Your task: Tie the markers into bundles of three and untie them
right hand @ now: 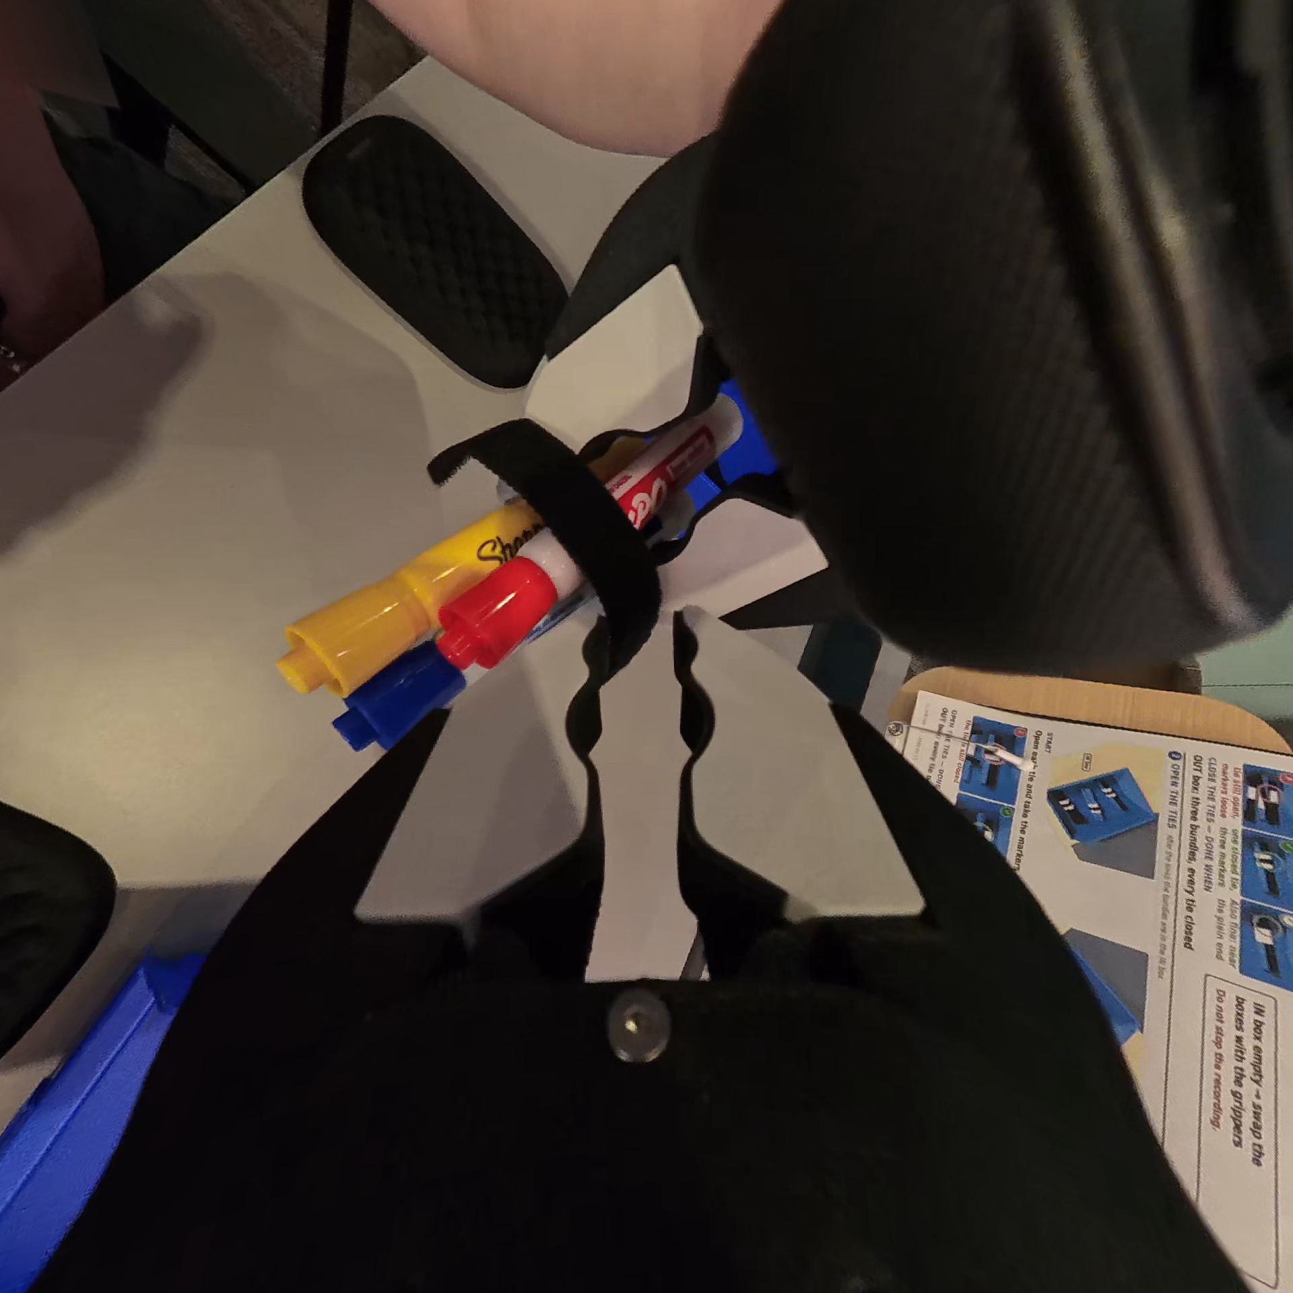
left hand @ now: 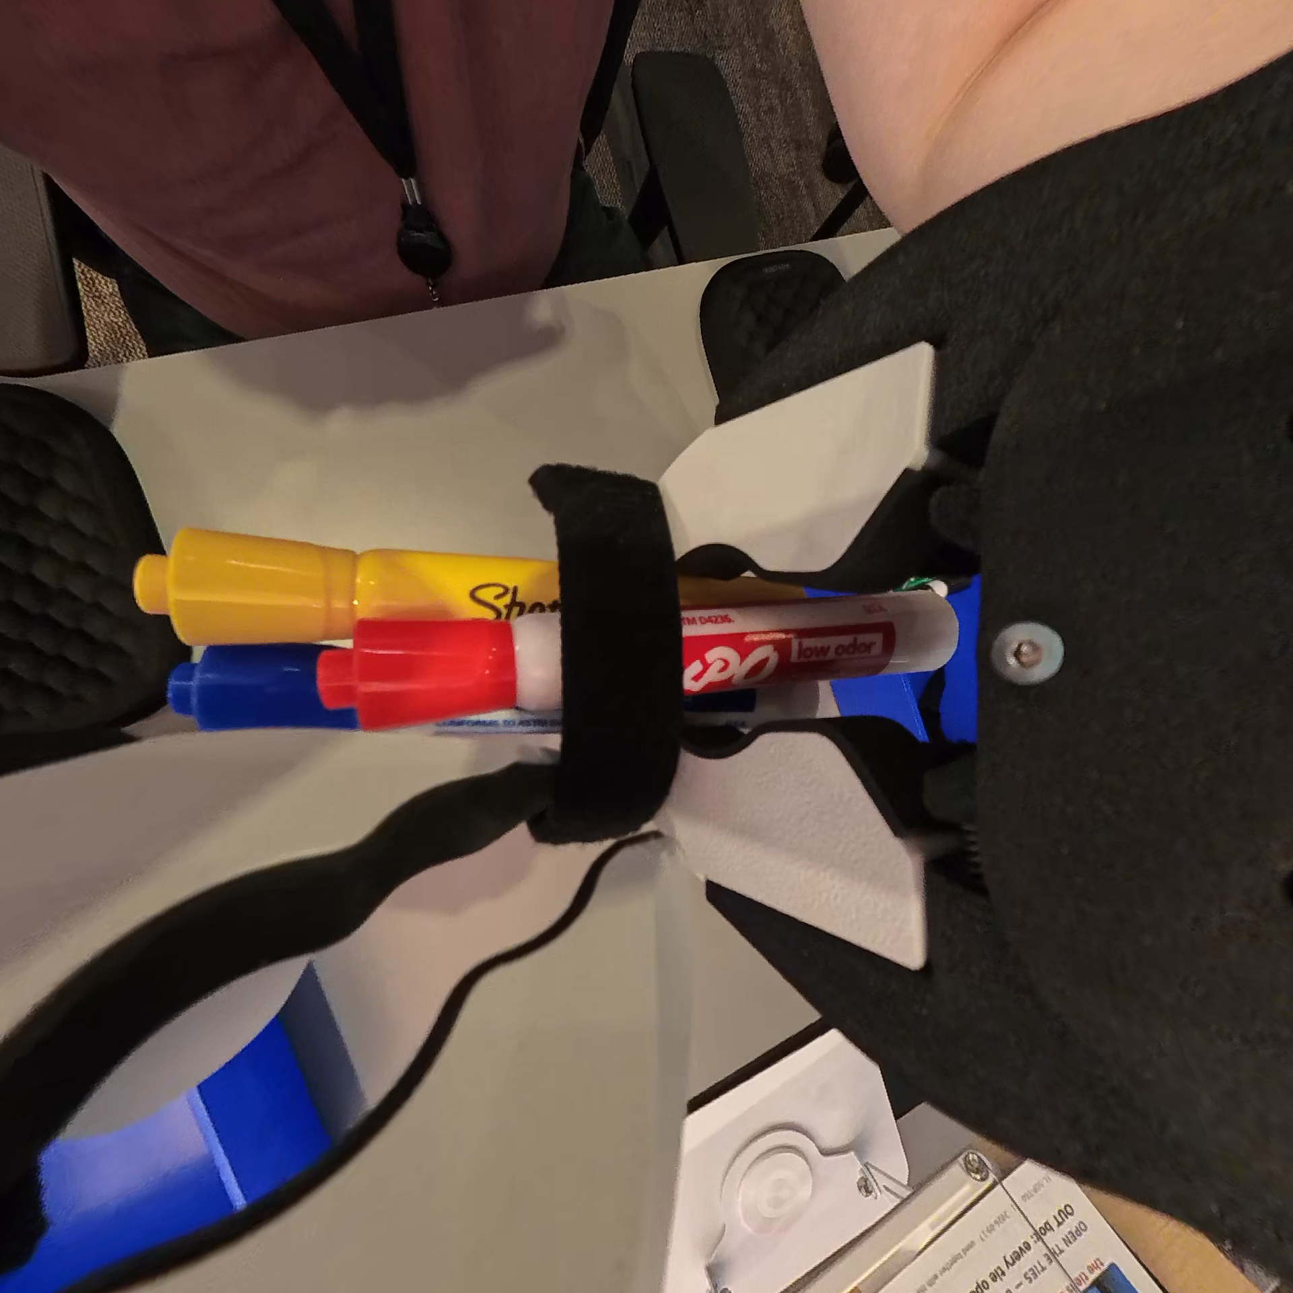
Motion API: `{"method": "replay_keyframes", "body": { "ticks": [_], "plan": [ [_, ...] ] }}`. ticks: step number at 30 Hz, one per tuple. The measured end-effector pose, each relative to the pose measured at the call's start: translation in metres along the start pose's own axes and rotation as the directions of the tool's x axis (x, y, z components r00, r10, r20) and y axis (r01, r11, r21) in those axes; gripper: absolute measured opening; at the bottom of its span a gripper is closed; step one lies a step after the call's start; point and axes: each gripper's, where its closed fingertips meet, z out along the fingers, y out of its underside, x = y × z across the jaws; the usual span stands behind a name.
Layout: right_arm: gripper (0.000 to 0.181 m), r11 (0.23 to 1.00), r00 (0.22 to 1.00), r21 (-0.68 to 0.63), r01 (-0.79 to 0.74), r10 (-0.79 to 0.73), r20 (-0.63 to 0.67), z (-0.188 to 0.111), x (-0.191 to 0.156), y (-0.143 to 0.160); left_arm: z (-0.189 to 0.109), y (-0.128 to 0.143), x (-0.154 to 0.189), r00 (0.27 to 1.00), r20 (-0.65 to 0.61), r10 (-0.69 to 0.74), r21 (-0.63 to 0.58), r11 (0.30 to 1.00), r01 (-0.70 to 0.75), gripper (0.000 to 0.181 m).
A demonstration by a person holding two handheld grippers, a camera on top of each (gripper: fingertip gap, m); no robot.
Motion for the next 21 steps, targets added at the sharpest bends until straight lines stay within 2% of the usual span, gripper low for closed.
{"method": "replay_keyframes", "body": {
  "ticks": [5, 14, 21],
  "plan": [
    [0.021, 1.0, 0.999, 0.009, -0.007, 0.007, 0.039, 0.0, 0.003, -0.003, -0.003, 0.0, 0.001, 1.0, 0.006, -0.001, 0.005, 1.0, 0.001, 0.039],
    [0.023, 0.991, 0.997, 0.127, -0.047, 0.038, 0.071, -0.004, 0.007, -0.011, -0.008, 0.0, 0.002, 1.0, 0.017, -0.004, 0.014, 1.0, 0.003, 0.039],
    [0.025, 0.988, 0.987, 0.126, -0.09, 0.071, 0.146, -0.003, 0.003, -0.007, -0.01, 0.0, 0.003, 1.0, 0.024, -0.005, 0.012, 1.0, 0.005, 0.038]
  ]
}}
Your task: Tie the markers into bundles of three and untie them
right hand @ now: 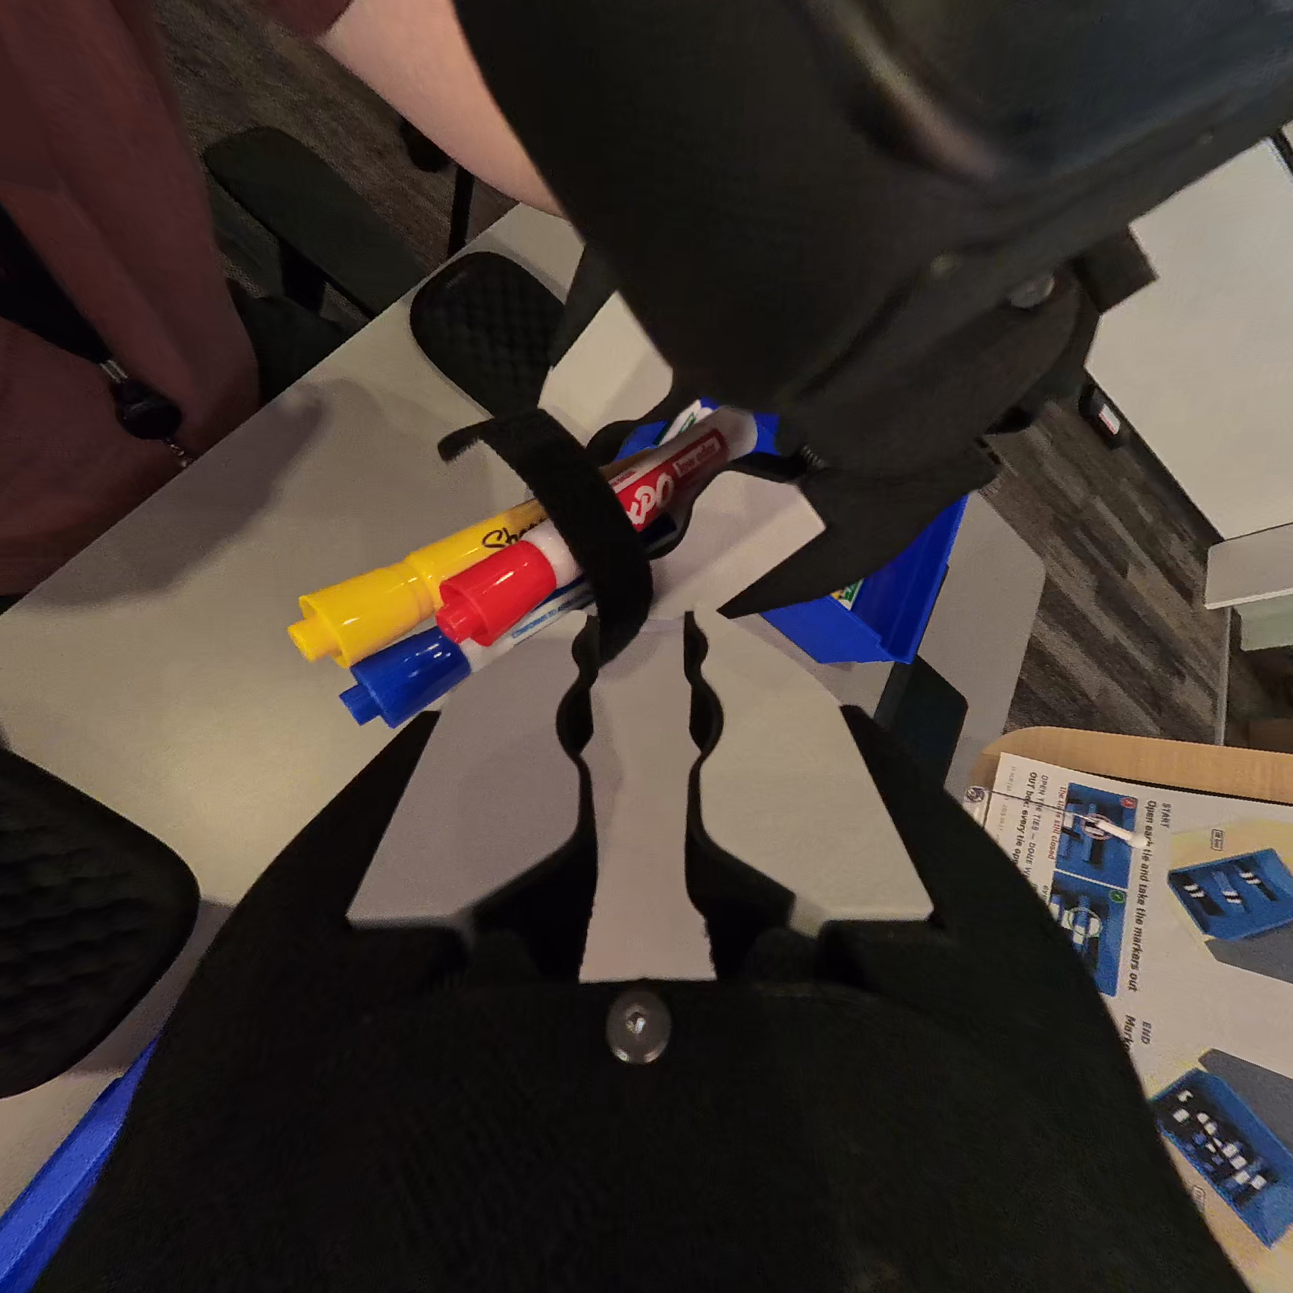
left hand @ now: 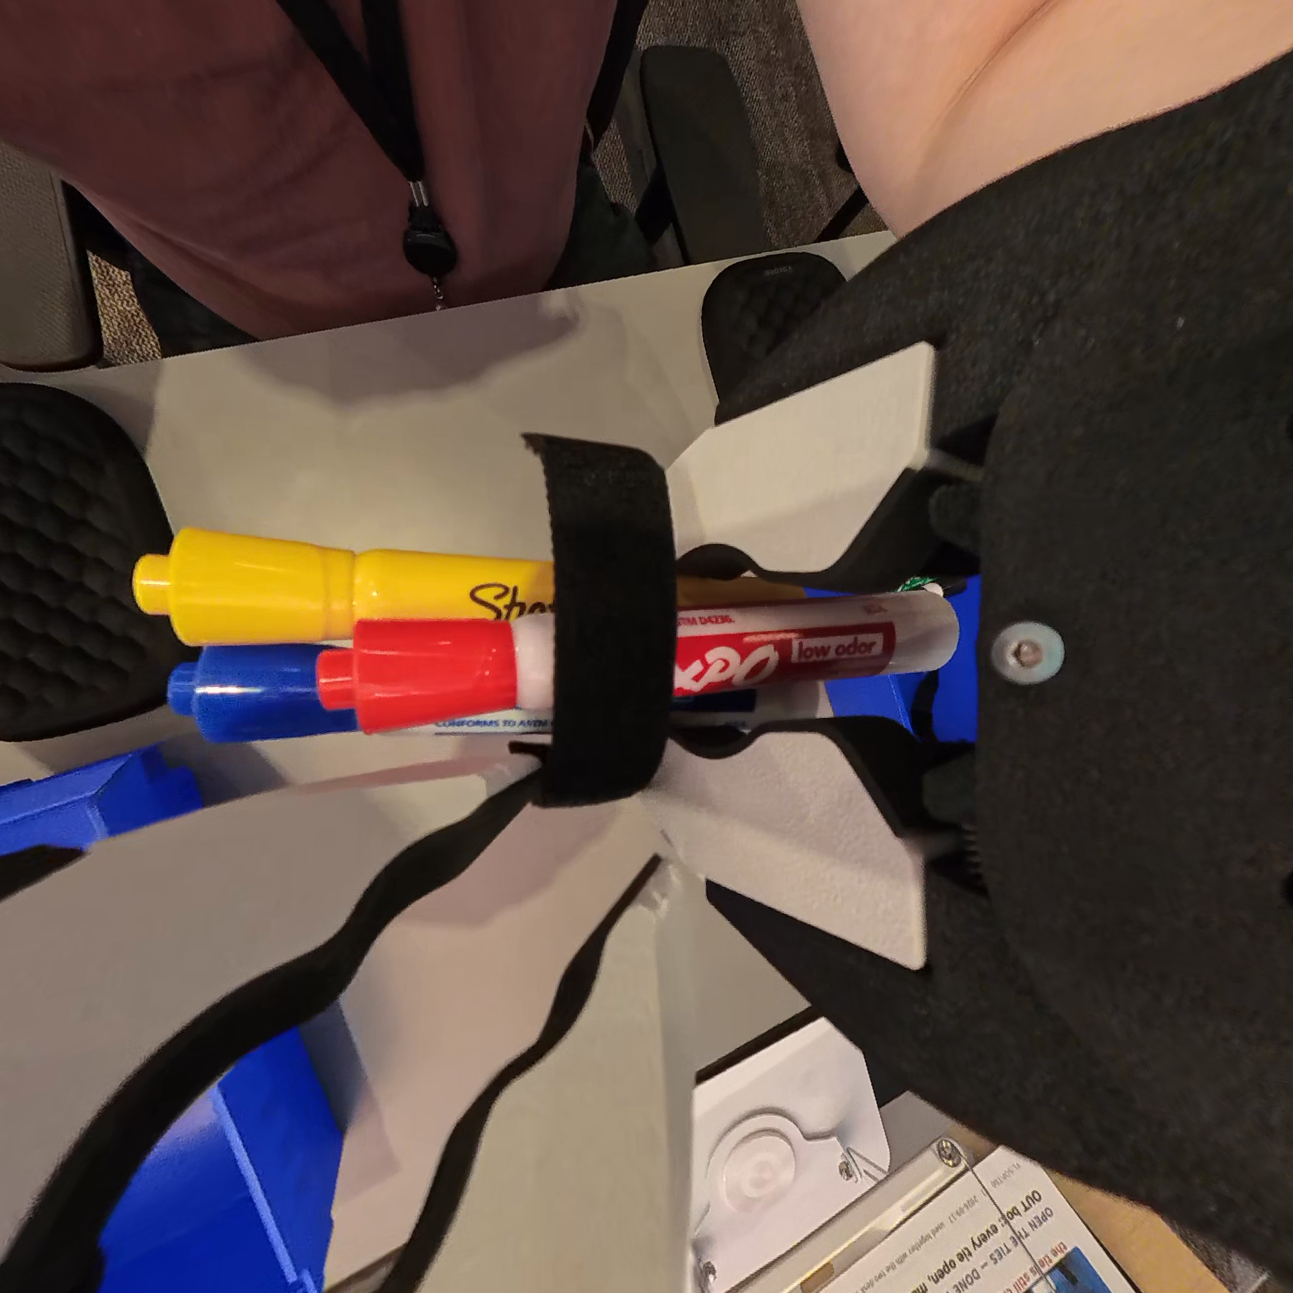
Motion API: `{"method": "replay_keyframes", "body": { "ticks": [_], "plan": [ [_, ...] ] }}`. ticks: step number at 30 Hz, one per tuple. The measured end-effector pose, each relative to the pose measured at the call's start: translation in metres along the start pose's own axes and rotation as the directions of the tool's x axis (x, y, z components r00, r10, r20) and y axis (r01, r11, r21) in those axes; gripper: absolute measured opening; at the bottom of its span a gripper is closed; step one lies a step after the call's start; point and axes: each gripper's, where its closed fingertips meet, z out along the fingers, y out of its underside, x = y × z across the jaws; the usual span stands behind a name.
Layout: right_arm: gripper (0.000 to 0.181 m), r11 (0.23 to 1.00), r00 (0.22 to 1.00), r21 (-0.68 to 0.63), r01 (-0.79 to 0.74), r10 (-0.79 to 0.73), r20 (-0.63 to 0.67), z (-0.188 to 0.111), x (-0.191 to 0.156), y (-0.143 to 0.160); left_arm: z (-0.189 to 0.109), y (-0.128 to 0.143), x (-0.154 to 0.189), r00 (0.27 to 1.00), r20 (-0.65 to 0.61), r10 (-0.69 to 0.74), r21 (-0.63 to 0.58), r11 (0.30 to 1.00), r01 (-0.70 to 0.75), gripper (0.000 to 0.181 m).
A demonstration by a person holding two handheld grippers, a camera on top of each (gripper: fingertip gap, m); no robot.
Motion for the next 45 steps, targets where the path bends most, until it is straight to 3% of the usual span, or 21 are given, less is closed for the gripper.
{"method": "replay_keyframes", "body": {
  "ticks": [17, 22, 28, 39, 45],
  "plan": [
    [0.018, 0.999, 1.0, 0.039, 0.024, -0.024, -0.014, -0.001, 0.006, -0.01, -0.003, 0.0, 0.001, 1.0, 0.006, 0.003, -0.001, 1.0, -0.003, 0.039],
    [0.005, 0.997, 0.998, 0.044, 0.061, -0.06, -0.007, 0.002, 0.004, -0.014, -0.004, 0.001, 0.002, 1.0, 0.008, 0.001, -0.006, 1.0, -0.001, 0.039],
    [0.005, 0.995, 0.996, 0.049, 0.088, -0.088, -0.018, 0.004, 0.004, -0.018, -0.005, 0.002, 0.002, 1.0, 0.008, -0.003, -0.005, 1.0, 0.003, 0.039],
    [0.006, 0.975, 0.964, 0.067, 0.211, -0.196, -0.179, 0.006, 0.011, -0.036, -0.01, 0.005, 0.001, 1.0, 0.018, -0.013, 0.015, 1.0, 0.012, 0.038],
    [0.014, 0.979, 0.972, 0.071, 0.191, -0.178, -0.156, 0.009, 0.01, -0.036, -0.01, 0.007, 0.001, 1.0, 0.019, -0.013, 0.001, 1.0, 0.013, 0.038]
  ]
}}
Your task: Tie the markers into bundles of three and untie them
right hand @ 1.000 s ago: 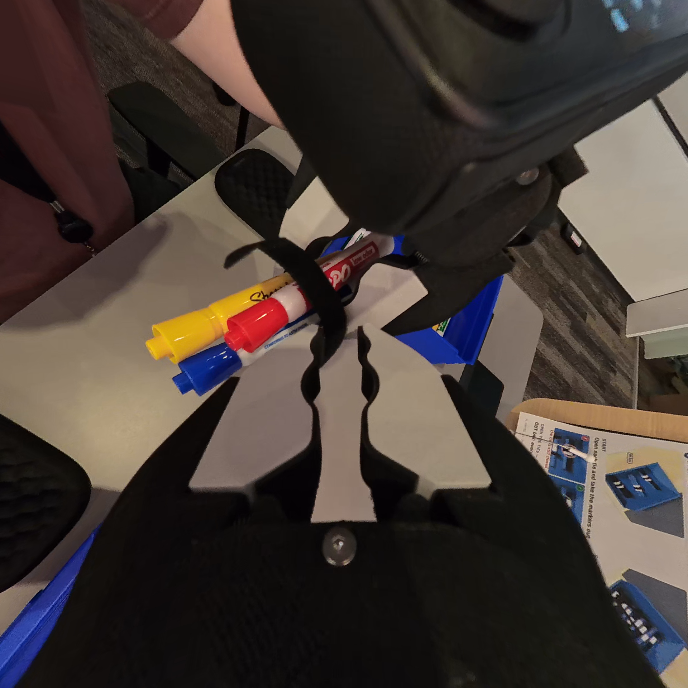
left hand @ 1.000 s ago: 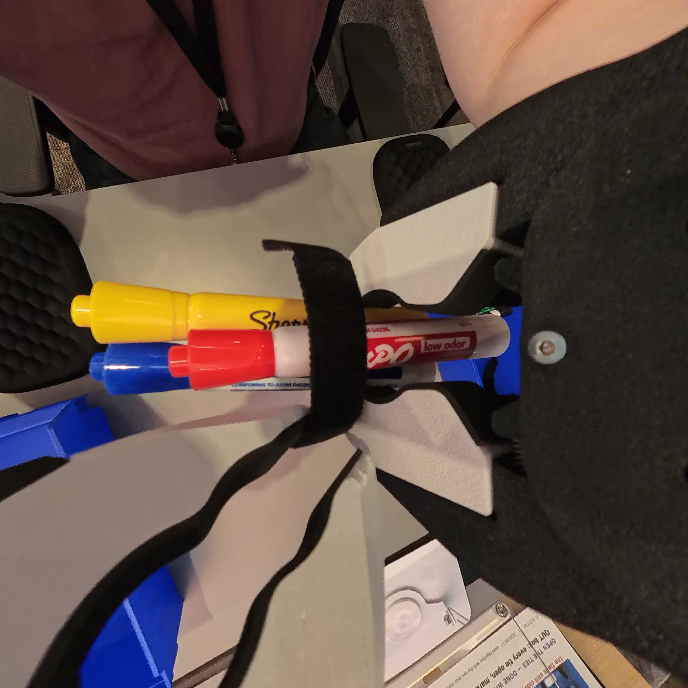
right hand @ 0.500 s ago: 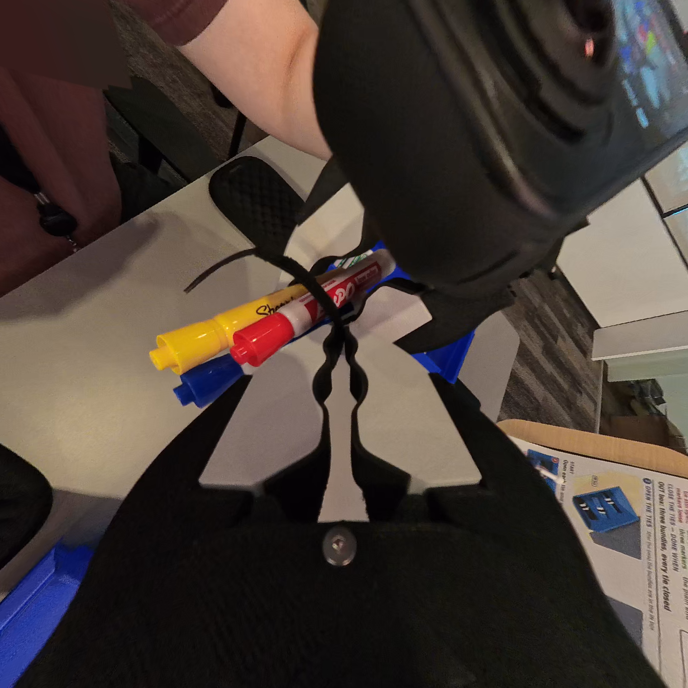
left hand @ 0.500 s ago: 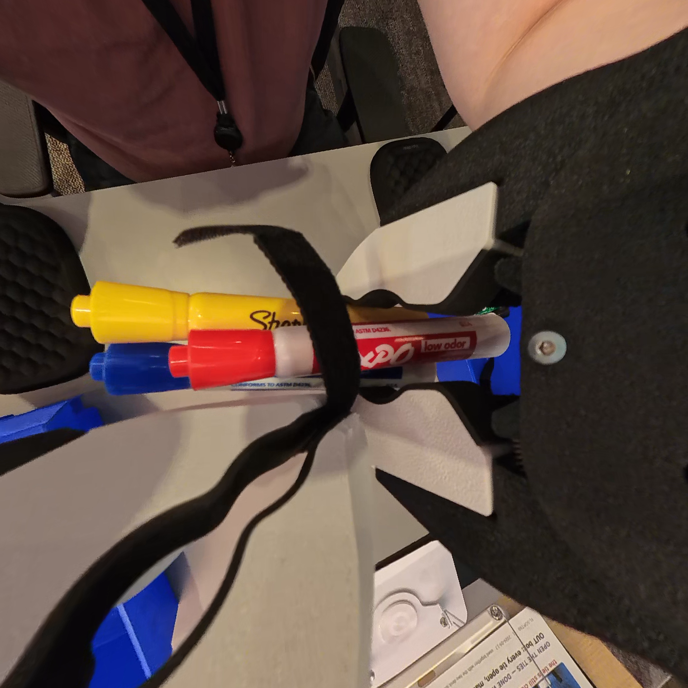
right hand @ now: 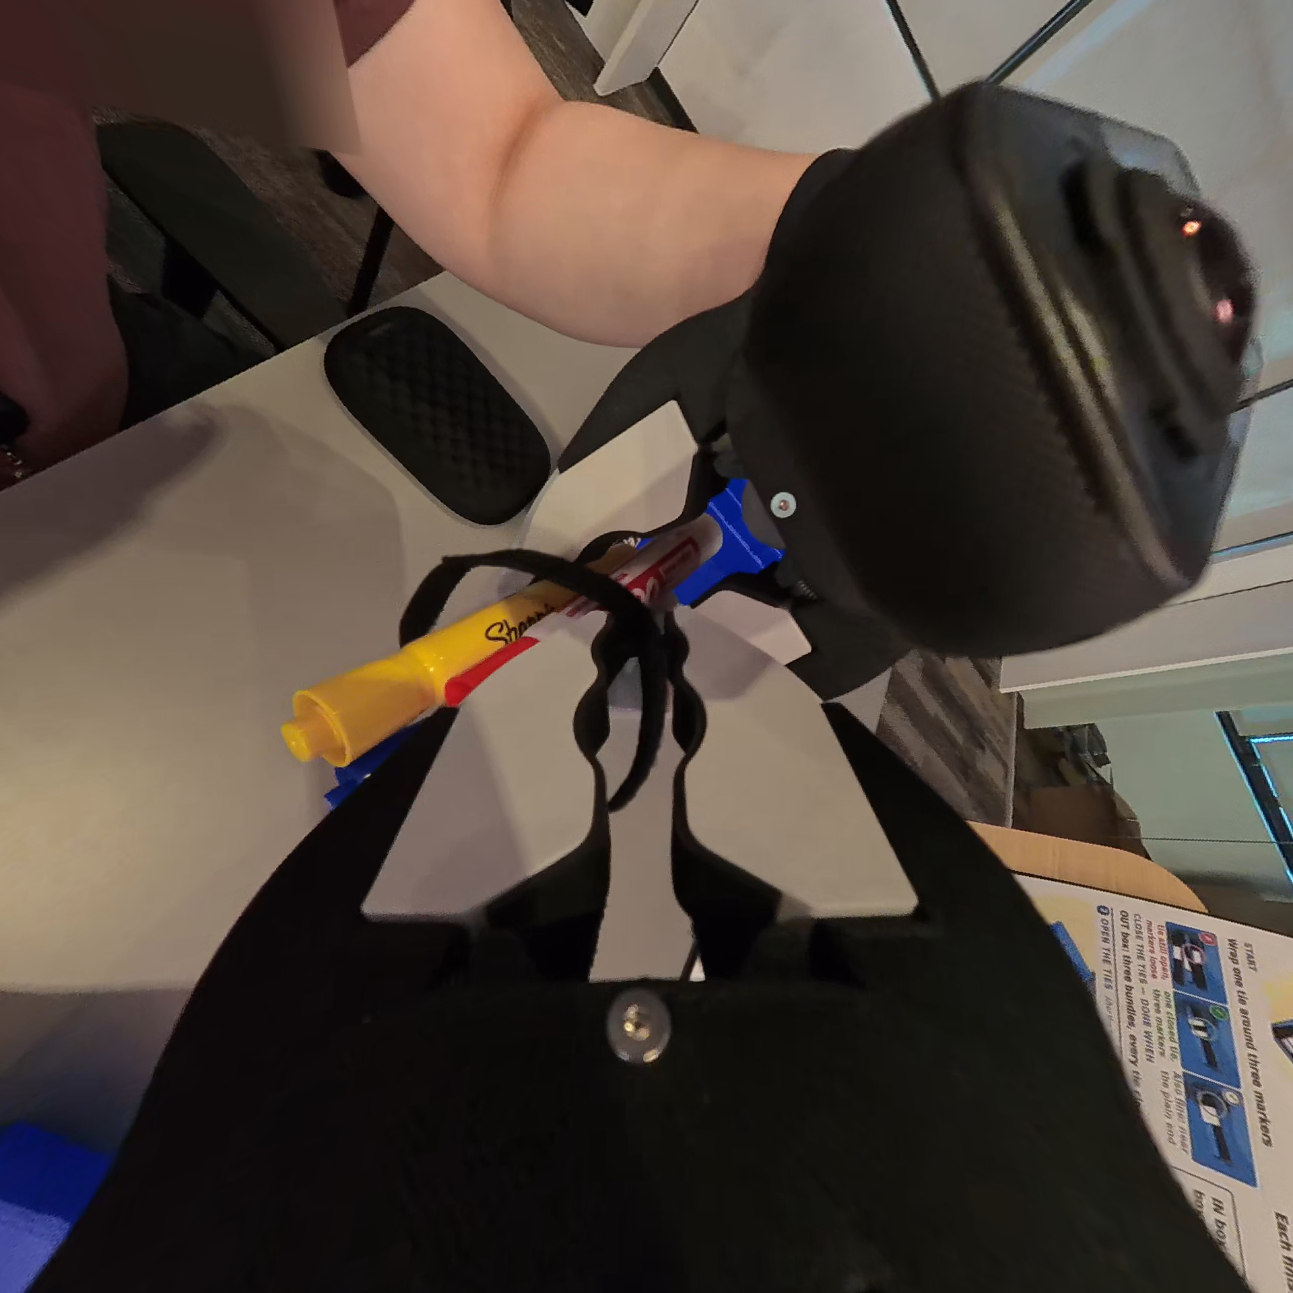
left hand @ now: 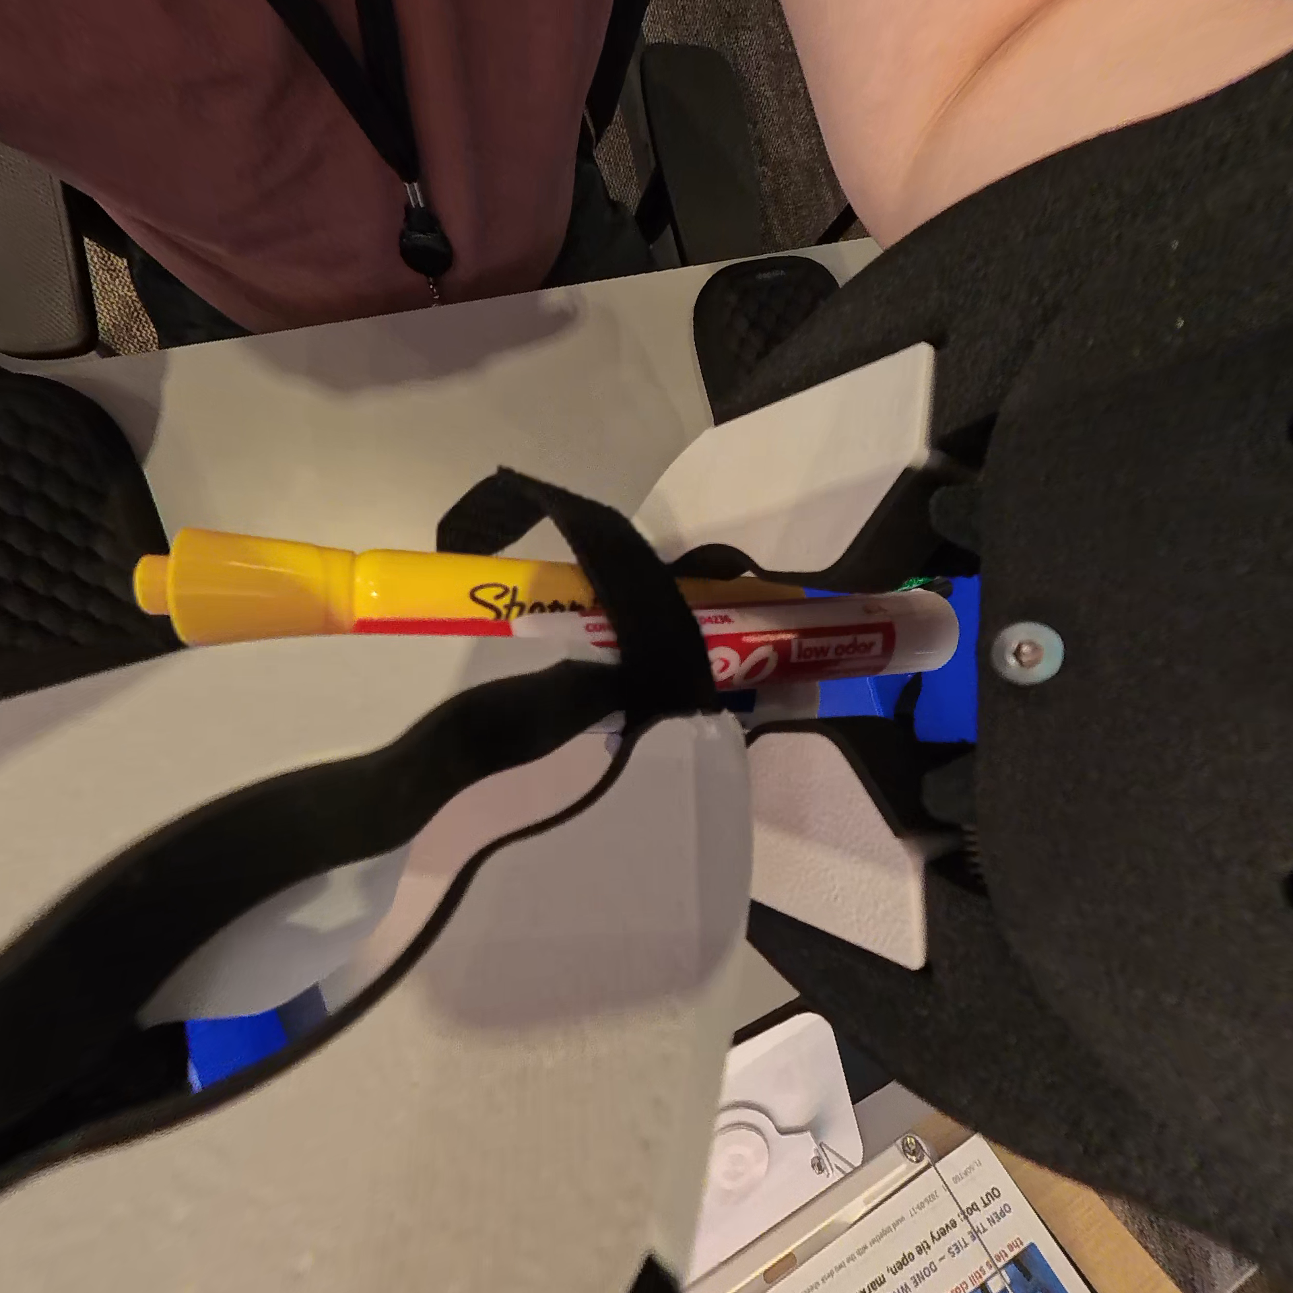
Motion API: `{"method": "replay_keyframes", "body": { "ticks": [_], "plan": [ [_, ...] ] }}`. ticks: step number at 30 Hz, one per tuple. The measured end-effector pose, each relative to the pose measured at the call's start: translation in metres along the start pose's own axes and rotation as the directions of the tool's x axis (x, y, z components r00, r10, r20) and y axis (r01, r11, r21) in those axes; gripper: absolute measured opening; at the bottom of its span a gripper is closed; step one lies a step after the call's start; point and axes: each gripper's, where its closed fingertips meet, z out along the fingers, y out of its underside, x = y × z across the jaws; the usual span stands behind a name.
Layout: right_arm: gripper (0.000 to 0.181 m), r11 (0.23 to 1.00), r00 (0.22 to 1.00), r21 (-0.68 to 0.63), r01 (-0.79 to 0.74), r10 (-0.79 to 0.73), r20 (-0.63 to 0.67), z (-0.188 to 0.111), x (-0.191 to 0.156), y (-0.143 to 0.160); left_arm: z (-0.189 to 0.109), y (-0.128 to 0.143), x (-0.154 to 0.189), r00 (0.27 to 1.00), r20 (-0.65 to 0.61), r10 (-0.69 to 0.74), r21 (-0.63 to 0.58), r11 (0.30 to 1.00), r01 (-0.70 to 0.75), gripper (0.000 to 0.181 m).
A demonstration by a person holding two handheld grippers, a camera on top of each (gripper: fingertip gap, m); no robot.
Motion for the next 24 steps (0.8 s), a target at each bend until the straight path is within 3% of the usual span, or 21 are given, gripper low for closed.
{"method": "replay_keyframes", "body": {
  "ticks": [18, 24],
  "plan": [
    [0.017, 0.991, 0.982, -0.118, -0.061, 0.081, 0.173, -0.006, -0.008, 0.009, 0.002, 0.003, -0.001, 1.0, 0.001, -0.004, -0.012, 1.0, 0.004, 0.039],
    [0.017, 0.99, 0.978, -0.115, -0.086, 0.106, 0.178, -0.006, -0.005, 0.009, 0.001, 0.003, -0.001, 1.0, 0.004, -0.005, -0.005, 1.0, 0.005, 0.039]
  ]
}}
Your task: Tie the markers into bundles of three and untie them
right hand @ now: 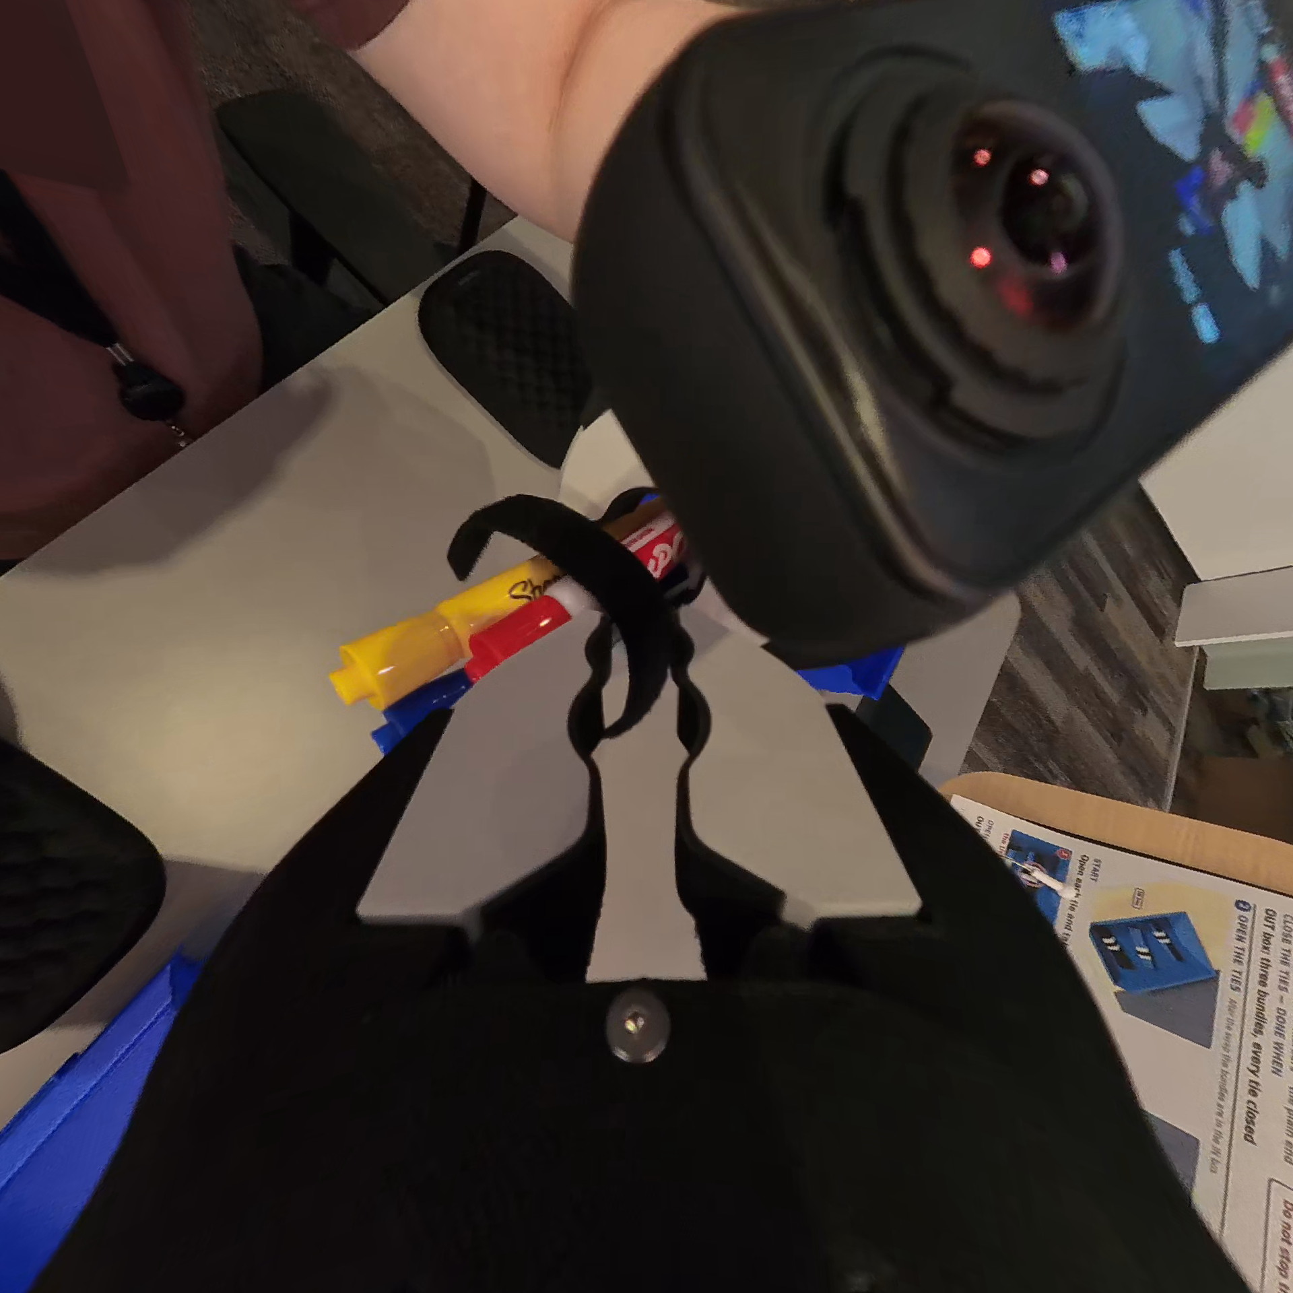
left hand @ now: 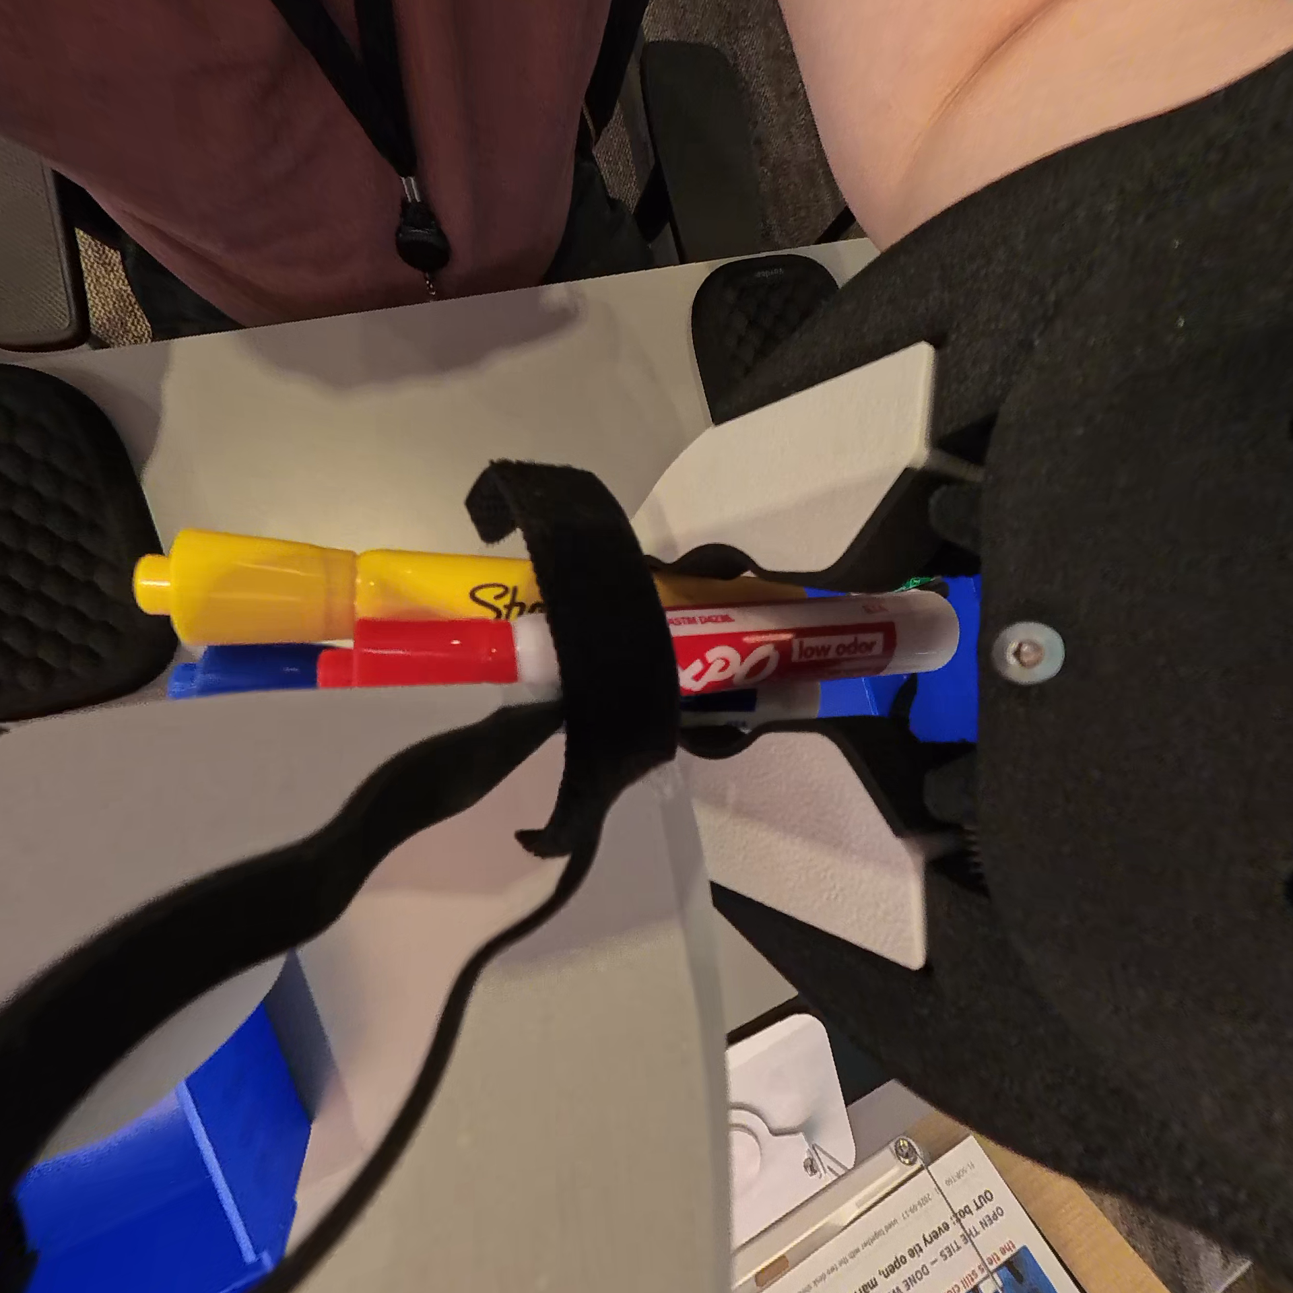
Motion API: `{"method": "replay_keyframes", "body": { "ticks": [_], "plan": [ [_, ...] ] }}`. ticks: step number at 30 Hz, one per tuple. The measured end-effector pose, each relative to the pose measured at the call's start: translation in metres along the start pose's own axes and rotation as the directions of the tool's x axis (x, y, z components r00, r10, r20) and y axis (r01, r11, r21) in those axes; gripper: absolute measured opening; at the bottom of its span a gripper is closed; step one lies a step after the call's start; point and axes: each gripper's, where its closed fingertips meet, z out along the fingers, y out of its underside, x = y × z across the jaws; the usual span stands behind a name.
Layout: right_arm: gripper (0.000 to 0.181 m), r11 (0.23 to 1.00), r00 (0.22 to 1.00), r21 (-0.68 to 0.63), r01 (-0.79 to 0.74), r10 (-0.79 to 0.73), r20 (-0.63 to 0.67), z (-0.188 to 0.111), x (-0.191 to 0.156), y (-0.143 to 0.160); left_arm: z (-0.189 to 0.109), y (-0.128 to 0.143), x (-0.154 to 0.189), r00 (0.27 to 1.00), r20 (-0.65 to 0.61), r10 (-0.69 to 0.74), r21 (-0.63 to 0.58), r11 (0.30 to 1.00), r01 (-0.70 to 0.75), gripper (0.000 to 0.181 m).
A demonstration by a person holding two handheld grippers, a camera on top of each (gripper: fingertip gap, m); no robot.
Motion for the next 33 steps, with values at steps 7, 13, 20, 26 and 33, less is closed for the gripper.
{"method": "replay_keyframes", "body": {
  "ticks": [7, 13, 20, 26, 33],
  "plan": [
    [0.018, 0.999, 0.999, 0.028, -0.033, 0.033, 0.012, -0.003, 0.001, -0.003, -0.003, 0.001, 0.0, 1.0, 0.007, 0.0, 0.003, 1.0, 0.0, 0.039],
    [0.02, 0.998, 0.999, 0.045, -0.049, 0.049, 0.001, -0.007, 0.004, -0.005, -0.004, 0.001, 0.001, 1.0, 0.009, 0.001, 0.011, 1.0, -0.001, 0.039],
    [0.039, 0.926, 0.921, 0.317, -0.205, 0.293, -0.258, -0.047, 0.015, -0.018, -0.014, 0.008, -0.003, 0.999, 0.03, -0.016, 0.026, 1.0, 0.015, 0.039],
    [0.082, 0.695, 0.683, 0.681, -0.233, 0.615, -0.394, -0.083, -0.003, -0.012, -0.031, 0.012, -0.008, 0.999, 0.041, -0.024, 0.038, 0.999, 0.022, 0.039],
    [0.097, 0.493, 0.552, 0.867, -0.069, 0.743, -0.378, -0.08, -0.014, 0.001, -0.049, 0.002, -0.017, 0.999, 0.048, -0.022, 0.057, 0.998, 0.019, 0.039]
  ]
}}
